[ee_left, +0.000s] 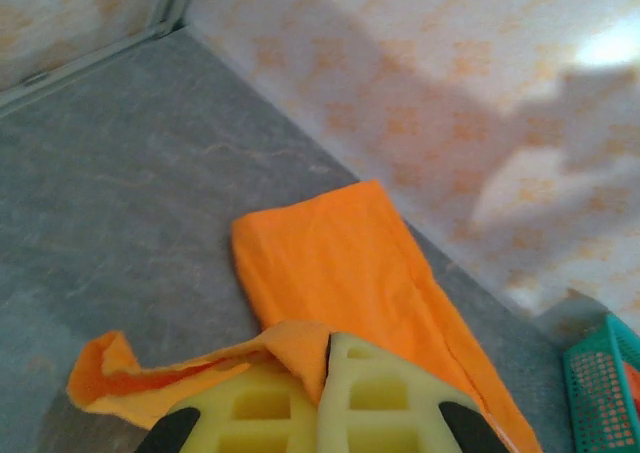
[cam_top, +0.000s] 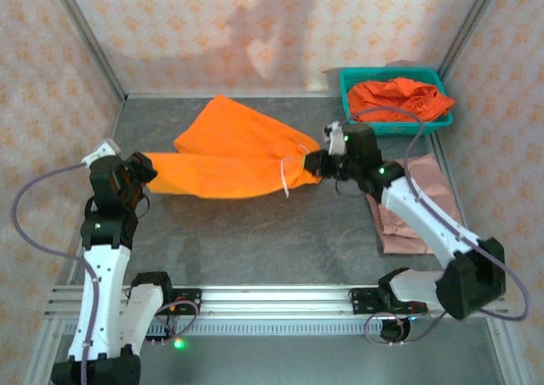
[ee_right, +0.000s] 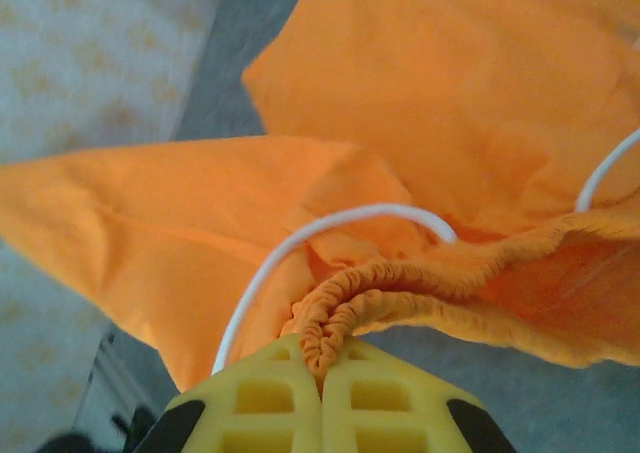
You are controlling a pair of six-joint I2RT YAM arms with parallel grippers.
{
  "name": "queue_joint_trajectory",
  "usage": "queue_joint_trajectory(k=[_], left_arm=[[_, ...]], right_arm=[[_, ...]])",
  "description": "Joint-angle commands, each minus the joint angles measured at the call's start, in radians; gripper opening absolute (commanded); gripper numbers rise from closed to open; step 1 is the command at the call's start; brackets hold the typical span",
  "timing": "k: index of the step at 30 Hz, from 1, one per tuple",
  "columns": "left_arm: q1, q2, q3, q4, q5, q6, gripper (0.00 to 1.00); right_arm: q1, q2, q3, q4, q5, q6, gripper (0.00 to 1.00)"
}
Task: Fold and stack the shorts
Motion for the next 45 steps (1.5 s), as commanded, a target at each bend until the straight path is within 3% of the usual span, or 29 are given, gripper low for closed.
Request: queue_joint_trajectory(k=[1, 9, 16, 21, 27, 36, 45], left_arm=[[-0.006, -0.042, -0.033, -0.04, -0.101, -0.053, 0.0], [-0.006, -0.044, -0.008, -0.146, -0.184, -0.04, 0.0], [-0.004, 0.04, 0.102, -0.087, -0.178, 0.005, 0.0], [-0.005, 0.201, 0.285, -0.077, -0.162, 0.067, 0.0], [-0.006, 0.439, 0.499, -0.092, -0.105, 0.123, 0.0], [-0.021, 0.76, 0.802, -0.143, -0.044, 0.151, 0.0], [-0.058, 1.076, 1.128, -0.28, -0.015, 0.148, 0.0]], right_arm=[[0.071, -0.119, -0.117, 0.059, 0.098, 0.091, 0.0], [0.209, -0.174, -0.325, -0.027, 0.176, 0.328, 0.0], [0.22, -0.138, -0.245, -0.116, 0.239, 0.381, 0.0], [0.214, -0.083, -0.093, -0.256, 0.349, 0.435, 0.0], [0.162, -0.008, -0.027, -0.279, 0.324, 0.512, 0.0], [0.048, 0.013, -0.008, -0.237, 0.313, 0.573, 0.0], [0.001, 0.031, -0.039, -0.188, 0.333, 0.629, 0.0]])
